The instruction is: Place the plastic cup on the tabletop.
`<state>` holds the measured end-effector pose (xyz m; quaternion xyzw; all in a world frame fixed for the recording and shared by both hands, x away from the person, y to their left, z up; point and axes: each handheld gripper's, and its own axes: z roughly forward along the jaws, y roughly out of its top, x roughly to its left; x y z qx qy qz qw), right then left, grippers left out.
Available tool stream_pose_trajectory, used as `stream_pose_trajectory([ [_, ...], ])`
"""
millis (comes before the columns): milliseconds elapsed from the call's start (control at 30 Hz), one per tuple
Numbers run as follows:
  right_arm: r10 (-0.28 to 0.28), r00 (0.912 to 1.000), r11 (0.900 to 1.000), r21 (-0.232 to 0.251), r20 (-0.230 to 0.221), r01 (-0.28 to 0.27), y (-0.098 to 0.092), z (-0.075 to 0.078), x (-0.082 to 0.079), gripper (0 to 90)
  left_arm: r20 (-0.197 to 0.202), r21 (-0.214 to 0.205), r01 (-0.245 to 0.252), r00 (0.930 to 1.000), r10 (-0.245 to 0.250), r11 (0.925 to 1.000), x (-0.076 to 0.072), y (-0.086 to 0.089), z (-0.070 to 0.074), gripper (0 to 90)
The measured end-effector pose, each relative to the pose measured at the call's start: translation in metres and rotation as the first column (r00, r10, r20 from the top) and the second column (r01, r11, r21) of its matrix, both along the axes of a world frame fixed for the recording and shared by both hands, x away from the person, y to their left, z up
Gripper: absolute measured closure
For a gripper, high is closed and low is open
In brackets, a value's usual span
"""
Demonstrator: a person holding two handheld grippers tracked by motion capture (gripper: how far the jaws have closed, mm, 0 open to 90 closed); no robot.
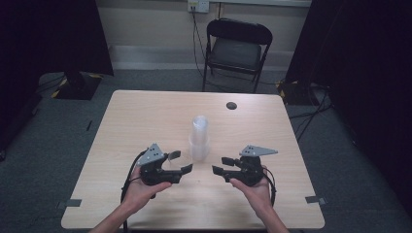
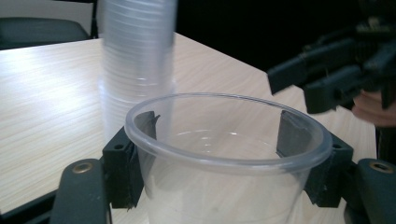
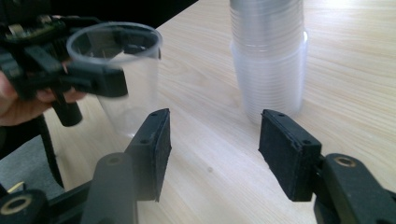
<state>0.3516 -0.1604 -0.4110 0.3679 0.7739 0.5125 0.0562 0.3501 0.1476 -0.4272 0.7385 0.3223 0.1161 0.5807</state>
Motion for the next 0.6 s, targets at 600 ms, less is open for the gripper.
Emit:
stream_pose_trajectory([
  [600,-0.137,0.9902,0.9893,-0.047,0.029,0.138,-0.050,-0.011,-0.018,40.6,0.038,0.061,-0.147,0.9888,0.144,0.9873,0.021,0.021,0.006,29.0],
])
